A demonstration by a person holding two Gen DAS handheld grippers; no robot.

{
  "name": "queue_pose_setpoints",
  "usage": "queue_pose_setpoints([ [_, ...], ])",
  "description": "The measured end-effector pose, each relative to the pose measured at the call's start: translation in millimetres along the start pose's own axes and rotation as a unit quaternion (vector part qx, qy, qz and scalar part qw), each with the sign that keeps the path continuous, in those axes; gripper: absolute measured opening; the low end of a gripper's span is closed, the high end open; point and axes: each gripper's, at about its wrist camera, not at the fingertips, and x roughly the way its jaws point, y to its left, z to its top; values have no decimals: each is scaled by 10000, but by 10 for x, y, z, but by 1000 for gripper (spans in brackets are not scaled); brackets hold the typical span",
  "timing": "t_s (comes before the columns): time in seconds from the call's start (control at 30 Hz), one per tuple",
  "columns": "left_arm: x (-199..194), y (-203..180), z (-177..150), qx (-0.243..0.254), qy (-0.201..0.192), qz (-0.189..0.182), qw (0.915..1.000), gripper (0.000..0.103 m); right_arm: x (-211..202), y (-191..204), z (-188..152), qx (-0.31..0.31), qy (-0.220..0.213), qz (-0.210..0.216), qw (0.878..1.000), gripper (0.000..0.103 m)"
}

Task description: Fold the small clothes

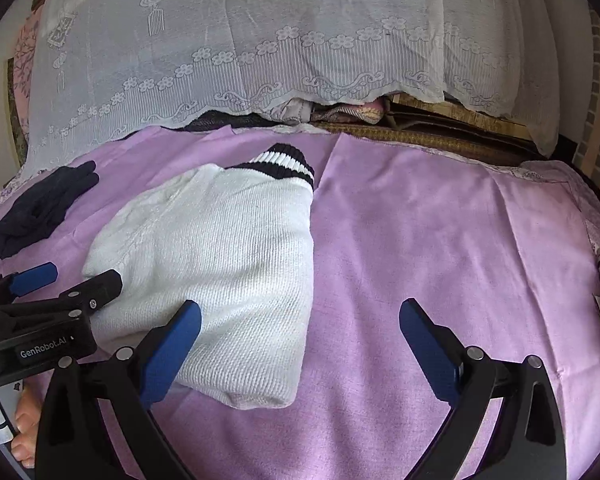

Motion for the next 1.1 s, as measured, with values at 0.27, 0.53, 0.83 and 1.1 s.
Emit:
queue_pose_setpoints([
  [0.27,-54,30,-23,-34,-111,12,9999,99,-105,-114,-23,330,-253,269,9988,100],
  [0.53,-162,232,353,-390,-472,-21,9981,99,-150,-183,382,539,-721,339,9954,100],
  [0.83,496,183,469,-373,128,-11,9992,99,593,-2,561,255,-4,417,9988,100],
  [1.1,360,332,436,-646,205,-420,9968,98,424,-210,512,787,-174,796,9936,100],
])
